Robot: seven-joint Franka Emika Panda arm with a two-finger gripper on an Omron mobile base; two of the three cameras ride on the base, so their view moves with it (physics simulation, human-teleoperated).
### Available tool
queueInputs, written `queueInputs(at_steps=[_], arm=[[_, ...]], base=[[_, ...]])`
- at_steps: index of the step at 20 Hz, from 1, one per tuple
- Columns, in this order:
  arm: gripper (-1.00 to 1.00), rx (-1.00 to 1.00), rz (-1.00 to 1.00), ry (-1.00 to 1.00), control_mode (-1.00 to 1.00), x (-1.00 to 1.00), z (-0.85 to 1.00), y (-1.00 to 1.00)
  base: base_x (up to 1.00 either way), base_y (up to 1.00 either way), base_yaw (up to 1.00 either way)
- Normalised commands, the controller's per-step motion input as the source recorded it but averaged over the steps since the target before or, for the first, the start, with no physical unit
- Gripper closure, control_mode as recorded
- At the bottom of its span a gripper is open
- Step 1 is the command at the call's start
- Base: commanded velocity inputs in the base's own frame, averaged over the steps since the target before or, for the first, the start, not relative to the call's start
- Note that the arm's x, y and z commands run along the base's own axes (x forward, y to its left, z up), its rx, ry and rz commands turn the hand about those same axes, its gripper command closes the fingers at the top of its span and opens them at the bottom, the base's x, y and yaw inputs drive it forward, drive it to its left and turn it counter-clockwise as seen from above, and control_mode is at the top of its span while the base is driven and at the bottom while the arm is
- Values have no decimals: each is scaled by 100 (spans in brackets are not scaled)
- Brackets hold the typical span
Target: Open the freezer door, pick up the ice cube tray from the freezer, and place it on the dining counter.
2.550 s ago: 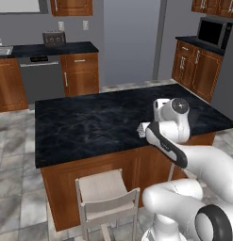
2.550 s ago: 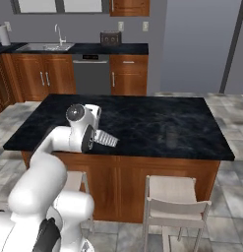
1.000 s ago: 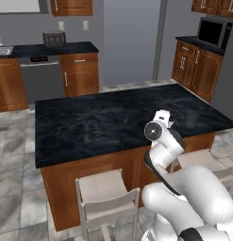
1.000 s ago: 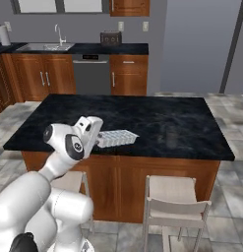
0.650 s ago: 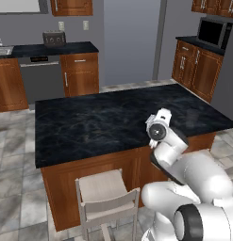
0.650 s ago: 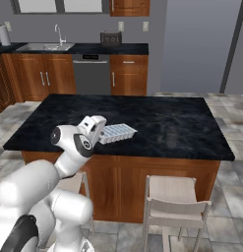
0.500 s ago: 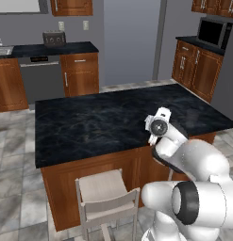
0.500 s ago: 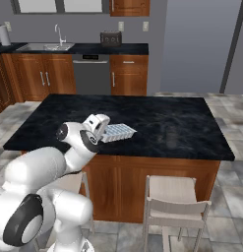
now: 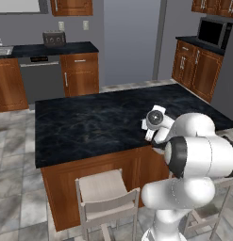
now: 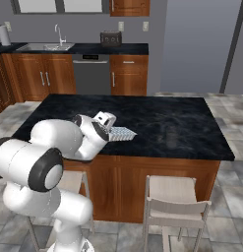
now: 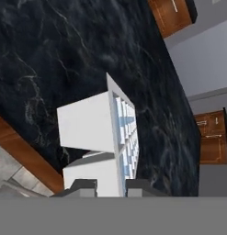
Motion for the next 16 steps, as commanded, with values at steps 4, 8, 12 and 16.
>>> queueInputs(at_steps=[4,8,12,16], arm=[[100,0,0,6,-100,30,-32,0],[100,0,-3,4,-100,18,-34,1],[100,0,-9,5,-100,34,-30,0],[100,0,-9,8,-100,56,-10,0]], base=[[0,0,0],[0,0,0],[0,0,0],[0,0,0]])
